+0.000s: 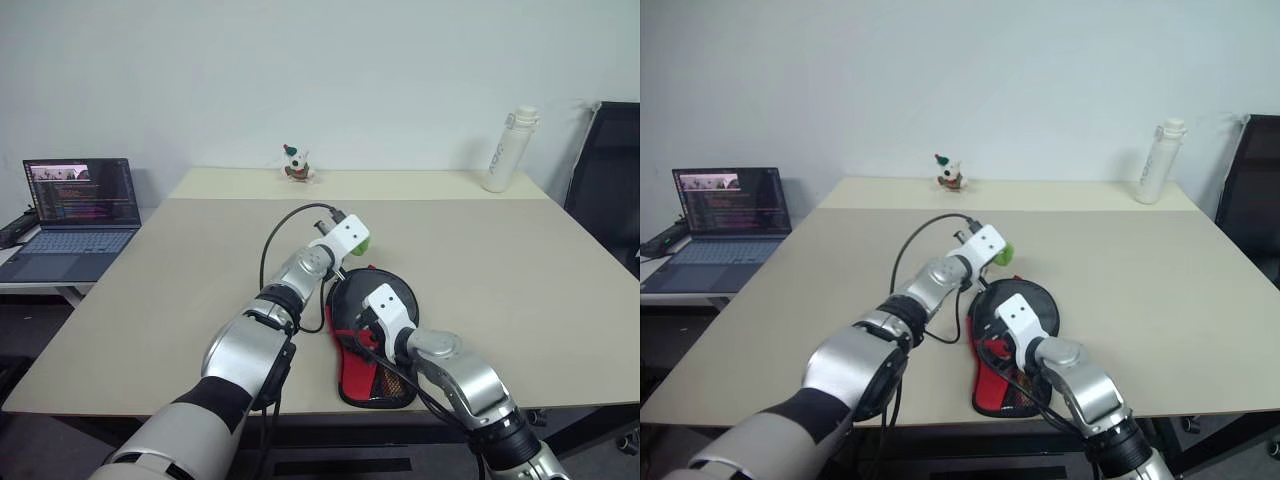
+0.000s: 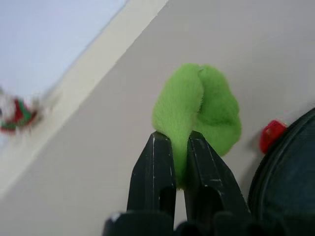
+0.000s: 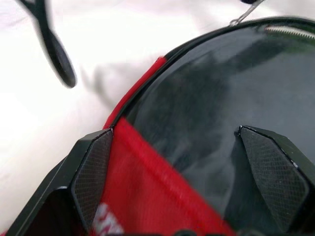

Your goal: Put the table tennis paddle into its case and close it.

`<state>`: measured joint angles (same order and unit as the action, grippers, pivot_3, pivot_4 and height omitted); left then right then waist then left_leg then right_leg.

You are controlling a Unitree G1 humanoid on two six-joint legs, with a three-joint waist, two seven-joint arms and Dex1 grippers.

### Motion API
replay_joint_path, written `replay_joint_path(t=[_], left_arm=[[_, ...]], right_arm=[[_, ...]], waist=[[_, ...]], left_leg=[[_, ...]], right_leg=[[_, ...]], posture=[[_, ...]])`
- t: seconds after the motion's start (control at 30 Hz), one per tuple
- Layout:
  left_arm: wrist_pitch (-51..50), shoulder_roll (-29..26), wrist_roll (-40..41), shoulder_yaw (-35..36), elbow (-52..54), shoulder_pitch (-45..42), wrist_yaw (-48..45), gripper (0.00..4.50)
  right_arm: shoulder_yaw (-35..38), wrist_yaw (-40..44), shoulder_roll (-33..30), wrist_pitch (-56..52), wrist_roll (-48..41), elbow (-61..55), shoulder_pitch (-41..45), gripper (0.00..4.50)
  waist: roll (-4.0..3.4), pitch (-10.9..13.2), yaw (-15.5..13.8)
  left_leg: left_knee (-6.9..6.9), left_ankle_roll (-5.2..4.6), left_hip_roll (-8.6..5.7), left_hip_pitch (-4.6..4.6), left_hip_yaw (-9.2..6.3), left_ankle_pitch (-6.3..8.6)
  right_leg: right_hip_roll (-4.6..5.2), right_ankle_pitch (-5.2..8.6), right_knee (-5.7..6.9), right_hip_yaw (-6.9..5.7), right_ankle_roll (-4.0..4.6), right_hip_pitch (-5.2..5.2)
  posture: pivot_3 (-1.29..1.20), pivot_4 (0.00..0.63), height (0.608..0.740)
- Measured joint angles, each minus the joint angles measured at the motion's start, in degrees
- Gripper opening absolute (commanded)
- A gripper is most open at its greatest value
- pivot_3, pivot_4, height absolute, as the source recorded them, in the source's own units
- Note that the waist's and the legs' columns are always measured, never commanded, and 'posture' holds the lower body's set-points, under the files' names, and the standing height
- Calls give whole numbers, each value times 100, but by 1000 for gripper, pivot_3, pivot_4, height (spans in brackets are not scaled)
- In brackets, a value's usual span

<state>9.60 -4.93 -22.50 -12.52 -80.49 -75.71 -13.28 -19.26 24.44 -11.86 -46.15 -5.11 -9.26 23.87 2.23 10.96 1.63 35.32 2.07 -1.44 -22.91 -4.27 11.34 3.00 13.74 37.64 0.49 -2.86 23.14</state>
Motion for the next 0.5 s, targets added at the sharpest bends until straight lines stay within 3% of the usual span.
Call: replay_joint_path(t=[0.5], left_arm=[[459, 387, -1061, -820, -137, -213, 342, 39]], right_arm=[[-39, -90, 7, -183, 28, -361, -238, 4500]], waist=[[3, -5, -14]], left_leg=[[0, 0, -4, -2, -2, 0]], right_leg=[[5, 7, -3, -2, -11, -2]], posture=[[0, 150, 740]])
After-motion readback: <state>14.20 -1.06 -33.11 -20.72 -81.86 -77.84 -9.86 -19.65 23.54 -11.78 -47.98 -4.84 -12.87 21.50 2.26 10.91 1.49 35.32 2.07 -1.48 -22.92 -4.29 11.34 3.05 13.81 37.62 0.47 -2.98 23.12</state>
